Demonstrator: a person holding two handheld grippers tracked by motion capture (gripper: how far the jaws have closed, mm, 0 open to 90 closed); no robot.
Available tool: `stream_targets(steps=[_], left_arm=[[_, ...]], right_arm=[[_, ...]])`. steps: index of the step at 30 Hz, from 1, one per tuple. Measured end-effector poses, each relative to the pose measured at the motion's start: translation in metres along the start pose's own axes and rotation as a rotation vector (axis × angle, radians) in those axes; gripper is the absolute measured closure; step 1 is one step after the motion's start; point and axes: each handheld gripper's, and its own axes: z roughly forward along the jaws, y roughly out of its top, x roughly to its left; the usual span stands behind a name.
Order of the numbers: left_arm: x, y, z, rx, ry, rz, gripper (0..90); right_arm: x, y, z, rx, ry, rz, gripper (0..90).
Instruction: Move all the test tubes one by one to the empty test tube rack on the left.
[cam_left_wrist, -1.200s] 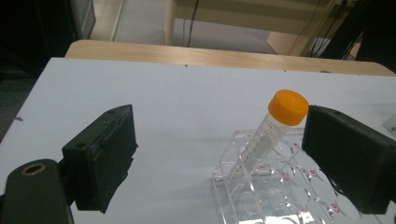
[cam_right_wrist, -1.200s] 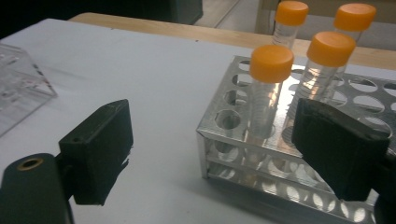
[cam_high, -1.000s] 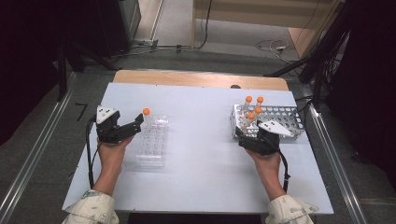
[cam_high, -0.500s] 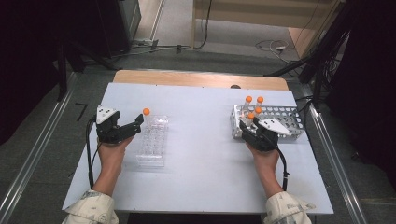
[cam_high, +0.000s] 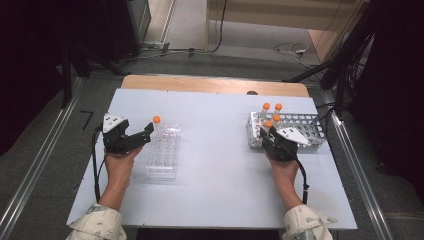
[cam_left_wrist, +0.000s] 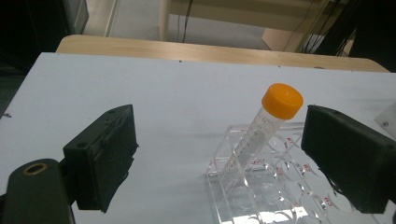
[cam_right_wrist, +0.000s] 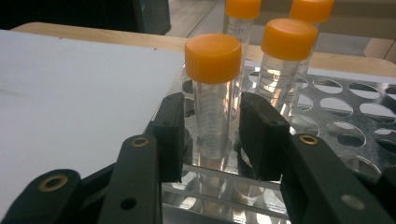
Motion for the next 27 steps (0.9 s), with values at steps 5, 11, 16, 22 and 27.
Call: stream_targets(steps=[5, 11, 16, 22, 27], left_arm=[[-0.0004, -0.0001, 0.0003, 0.0, -0.001, 0.001, 11.1], [-0.0005, 0.0, 0.0, 0.0, -0.003, 0.005, 11.1], [-0.0009, 0.0, -0.0001, -0.001, -0.007, 0.006, 11.1], [-0.0007, 0.0001, -0.0003, 0.0, -0.004, 0.005, 11.2], [-0.0015, 0.0, 0.0, 0.001, -0.005, 0.007, 11.2]], right_arm=[[0.0006, -0.0014, 0.0017, 0.001, -0.008, -0.015, 64.5], [0.0004, -0.0016, 0.002, -0.003, -0.019, -0.017, 69.8], [0.0002, -0.0007, 0.0006, -0.012, -0.023, -0.016, 70.5], [-0.0002, 0.0023, -0.0028, -0.036, -0.022, -0.017, 70.8], [0.0006, 0.0083, -0.0073, -0.058, -0.021, -0.022, 71.1]])
